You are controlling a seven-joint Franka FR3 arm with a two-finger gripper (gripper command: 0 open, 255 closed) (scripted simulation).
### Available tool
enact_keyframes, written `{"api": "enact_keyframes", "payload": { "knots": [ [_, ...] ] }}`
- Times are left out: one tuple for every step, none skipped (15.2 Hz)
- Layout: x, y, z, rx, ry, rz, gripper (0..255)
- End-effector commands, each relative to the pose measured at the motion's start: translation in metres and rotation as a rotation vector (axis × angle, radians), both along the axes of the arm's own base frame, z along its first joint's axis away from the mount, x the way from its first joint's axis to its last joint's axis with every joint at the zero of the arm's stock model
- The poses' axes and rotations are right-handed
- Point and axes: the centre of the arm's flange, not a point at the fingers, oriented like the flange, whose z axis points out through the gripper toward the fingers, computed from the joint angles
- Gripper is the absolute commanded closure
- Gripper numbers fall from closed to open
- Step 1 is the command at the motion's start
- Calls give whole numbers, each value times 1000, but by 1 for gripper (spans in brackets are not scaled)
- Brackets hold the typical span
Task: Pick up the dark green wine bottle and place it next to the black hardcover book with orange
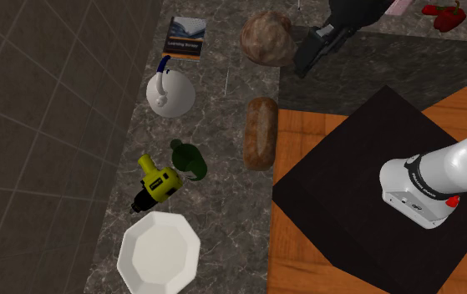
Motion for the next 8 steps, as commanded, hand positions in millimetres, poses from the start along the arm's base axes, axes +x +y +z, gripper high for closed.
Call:
{"api": "enact_keyframes", "payload": {
  "knots": [
    [9,20,-13,-8,-5,11,0],
    [13,32,-19,-13,-7,17,0],
    [17,43,-25,-17,-9,23,0],
    [22,54,-32,-22,-11,28,0],
    [26,65,-38,-26,-12,34,0],
    [30,77,-45,-31,-14,40,0],
    [34,88,-51,-36,-16,45,0],
    [38,99,-58,-40,-18,51,0]
  ]
}}
